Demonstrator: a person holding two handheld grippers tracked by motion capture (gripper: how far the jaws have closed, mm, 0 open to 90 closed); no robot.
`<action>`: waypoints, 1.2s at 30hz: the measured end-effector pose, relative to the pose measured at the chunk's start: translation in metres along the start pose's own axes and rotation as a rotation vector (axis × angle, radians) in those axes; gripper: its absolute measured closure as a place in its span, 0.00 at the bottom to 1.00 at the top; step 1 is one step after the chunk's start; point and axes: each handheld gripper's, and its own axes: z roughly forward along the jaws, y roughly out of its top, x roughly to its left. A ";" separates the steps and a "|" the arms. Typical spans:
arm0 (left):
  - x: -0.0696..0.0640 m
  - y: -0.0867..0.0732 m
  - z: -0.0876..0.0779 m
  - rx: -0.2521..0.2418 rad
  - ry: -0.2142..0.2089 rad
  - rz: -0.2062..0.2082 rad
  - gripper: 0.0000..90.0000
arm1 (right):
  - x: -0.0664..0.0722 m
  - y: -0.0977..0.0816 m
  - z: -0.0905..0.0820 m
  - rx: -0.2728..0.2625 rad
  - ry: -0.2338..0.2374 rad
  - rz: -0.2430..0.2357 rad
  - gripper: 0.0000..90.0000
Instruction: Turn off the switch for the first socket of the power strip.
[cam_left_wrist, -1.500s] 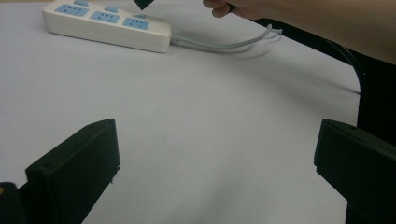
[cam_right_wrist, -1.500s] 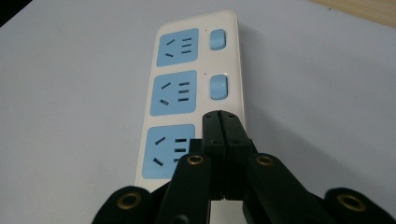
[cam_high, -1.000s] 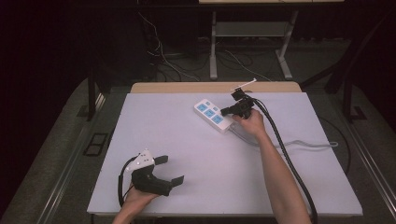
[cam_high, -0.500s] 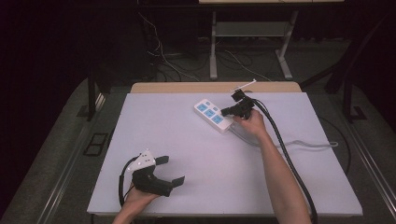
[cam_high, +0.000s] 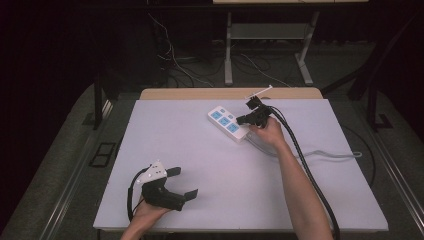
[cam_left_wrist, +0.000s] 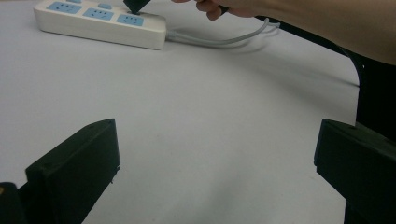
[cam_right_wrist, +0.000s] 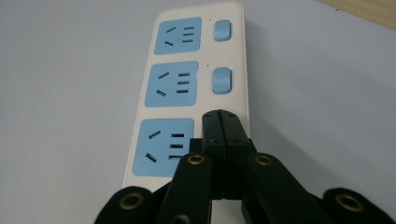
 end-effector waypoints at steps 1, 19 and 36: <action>0.000 0.000 0.000 0.001 0.000 0.000 0.00 | 0.000 0.000 0.000 0.001 -0.001 -0.002 1.00; 0.003 0.000 0.001 0.001 -0.003 -0.009 0.00 | 0.005 0.004 -0.009 0.023 0.001 -0.023 1.00; 0.002 0.000 0.000 -0.005 -0.010 -0.012 0.00 | 0.021 0.011 -0.046 -0.008 0.009 -0.058 1.00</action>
